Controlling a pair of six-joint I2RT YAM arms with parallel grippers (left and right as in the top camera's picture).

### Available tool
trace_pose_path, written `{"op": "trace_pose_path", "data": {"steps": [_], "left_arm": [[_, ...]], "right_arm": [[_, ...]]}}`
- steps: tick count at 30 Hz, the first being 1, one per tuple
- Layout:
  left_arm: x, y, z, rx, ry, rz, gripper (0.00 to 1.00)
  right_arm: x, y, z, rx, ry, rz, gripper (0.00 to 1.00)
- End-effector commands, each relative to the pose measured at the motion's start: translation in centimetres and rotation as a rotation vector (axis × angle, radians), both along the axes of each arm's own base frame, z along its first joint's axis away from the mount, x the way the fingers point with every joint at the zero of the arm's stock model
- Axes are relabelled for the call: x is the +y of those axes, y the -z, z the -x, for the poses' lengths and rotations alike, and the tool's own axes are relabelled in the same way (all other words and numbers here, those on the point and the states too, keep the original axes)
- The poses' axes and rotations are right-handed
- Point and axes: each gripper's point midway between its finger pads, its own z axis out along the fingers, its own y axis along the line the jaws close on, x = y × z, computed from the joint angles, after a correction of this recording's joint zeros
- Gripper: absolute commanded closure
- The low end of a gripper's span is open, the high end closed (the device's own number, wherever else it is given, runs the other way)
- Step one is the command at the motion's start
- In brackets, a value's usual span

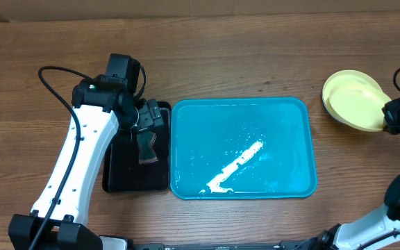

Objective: Clean dirty plates on tray and stack at the side
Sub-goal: 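Lower the yellow plate onto the plate stack and release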

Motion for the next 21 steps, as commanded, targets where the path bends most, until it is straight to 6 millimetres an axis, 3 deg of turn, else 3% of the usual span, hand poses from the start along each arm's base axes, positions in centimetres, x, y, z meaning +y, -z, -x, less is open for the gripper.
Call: {"op": "trace_pose_path", "data": {"steps": [1,10,21], "left_arm": [[-0.1,-1.3,-0.5,-0.048,0.011,0.009,0.0],[-0.1,-1.4,-0.9,-0.062,0.011,0.011,0.0],[-0.1,-1.4,-0.9,-0.062,0.018,0.009,0.01]], "right_arm": [[-0.4,-0.4,-1.3,-0.055,-0.013,0.007,0.96],[-0.8,0.4,-3.3,-0.101,-0.03,0.031,0.96],[-0.1,4.4,-3.9,-0.031,-0.05,-0.019,0.95]]}}
